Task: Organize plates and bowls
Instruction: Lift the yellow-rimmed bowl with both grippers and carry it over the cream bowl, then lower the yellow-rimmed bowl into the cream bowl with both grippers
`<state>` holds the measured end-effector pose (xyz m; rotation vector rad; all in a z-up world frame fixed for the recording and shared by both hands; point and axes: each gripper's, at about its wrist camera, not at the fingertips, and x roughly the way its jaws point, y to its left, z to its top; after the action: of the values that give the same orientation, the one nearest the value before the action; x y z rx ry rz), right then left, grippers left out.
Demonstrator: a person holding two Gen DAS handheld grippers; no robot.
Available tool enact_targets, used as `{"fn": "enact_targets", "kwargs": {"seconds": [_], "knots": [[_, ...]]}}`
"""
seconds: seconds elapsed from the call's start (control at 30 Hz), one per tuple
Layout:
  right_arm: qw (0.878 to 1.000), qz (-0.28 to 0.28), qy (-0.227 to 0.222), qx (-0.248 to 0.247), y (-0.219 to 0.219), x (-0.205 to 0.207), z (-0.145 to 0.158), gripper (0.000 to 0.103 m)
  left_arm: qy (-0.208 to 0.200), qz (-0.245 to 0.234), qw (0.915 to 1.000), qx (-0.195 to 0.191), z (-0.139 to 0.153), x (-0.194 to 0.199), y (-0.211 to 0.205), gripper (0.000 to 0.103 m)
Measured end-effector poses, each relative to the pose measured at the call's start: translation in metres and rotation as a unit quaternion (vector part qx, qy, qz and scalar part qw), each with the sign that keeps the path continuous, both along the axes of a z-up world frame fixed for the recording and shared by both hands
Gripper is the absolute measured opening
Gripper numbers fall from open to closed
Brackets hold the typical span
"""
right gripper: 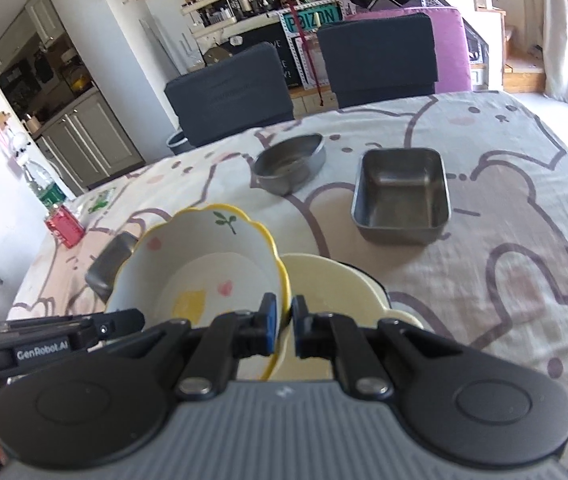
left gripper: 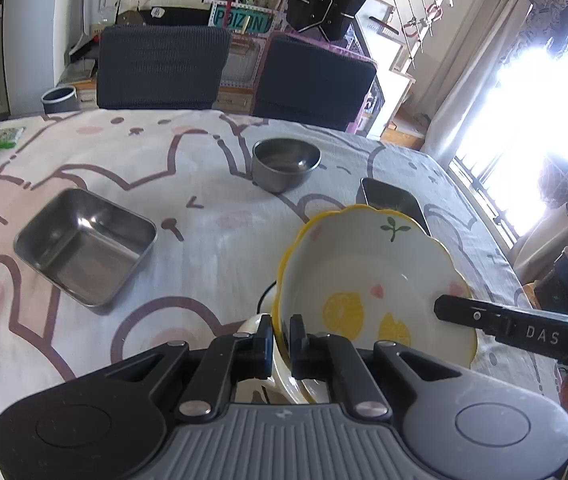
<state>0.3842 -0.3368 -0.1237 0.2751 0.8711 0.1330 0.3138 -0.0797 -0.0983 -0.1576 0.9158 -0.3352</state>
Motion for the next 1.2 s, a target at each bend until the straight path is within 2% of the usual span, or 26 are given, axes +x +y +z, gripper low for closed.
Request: {"fn": "enact_targets", "kwargs": {"seconds": [0.4, 0.8, 1.2], "knots": [[1.000, -0.015, 0.019, -0.004, -0.007, -0.001, -0.009, 0.011, 0.022, -0.006, 0.9997, -0.004, -0.014, 0.011, -0.008, 0.008], [0.998, -0.049, 0.035, -0.030, -0.016, 0.002, -0.014, 0.011, 0.071, -0.019, 0.9973, -0.004, -0.037, 0.021, -0.030, 0.010], [0.996, -0.050, 0.055, -0.048, -0.016, 0.004, -0.019, 0.011, 0.086, -0.036, 0.9949, 0.038, -0.050, 0.024, -0.044, 0.013]]}}
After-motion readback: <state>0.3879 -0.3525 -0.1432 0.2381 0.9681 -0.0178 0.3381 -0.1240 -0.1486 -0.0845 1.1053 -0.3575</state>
